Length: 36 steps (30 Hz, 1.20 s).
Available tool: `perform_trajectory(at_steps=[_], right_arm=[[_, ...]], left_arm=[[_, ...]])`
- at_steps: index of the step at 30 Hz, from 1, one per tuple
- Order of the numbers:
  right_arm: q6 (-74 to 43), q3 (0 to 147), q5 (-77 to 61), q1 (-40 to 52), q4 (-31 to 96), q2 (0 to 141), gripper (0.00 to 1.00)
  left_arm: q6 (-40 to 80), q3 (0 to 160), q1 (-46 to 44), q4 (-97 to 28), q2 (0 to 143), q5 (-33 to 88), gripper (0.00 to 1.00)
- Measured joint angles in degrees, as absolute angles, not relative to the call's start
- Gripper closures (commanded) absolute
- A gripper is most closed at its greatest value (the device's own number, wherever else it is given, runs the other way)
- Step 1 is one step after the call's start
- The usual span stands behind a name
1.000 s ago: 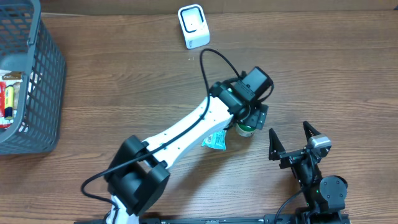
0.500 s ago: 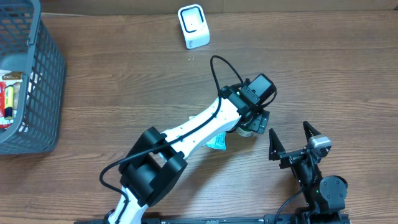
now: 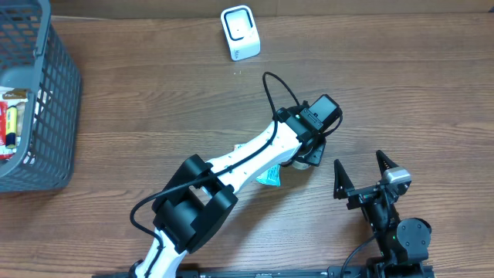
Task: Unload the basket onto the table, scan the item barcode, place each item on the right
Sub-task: 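Move the left gripper back to the grey basket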
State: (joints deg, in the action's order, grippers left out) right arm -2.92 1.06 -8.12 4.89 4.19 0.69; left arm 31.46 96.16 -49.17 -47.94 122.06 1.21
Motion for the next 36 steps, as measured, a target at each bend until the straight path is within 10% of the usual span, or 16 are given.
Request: perform_trajectory(at_steps=[7,9,26,36], right_arm=[[-3.0,1.1,-8.1,4.9,4.2,0.7,0.0],[-2.9,1.1,-8.1,4.9,4.2,0.7,0.0],[-3.0,1.1,-8.1,4.9,4.2,0.7,0.0],[-2.9,1.1,-8.1,4.9,4.2,0.7,0.0]], left_arm=[[33.4,96.2,-49.2,-49.5,122.1,0.8,0.3],[33.6,96.2,-49.2,-50.0,122.1,0.6,0.0],[29.6,120.3,-47.0,-68.7,122.1,-10.8,0.0],[20.7,150.3,-29.7,-85.6,122.1,-30.8,0.0]])
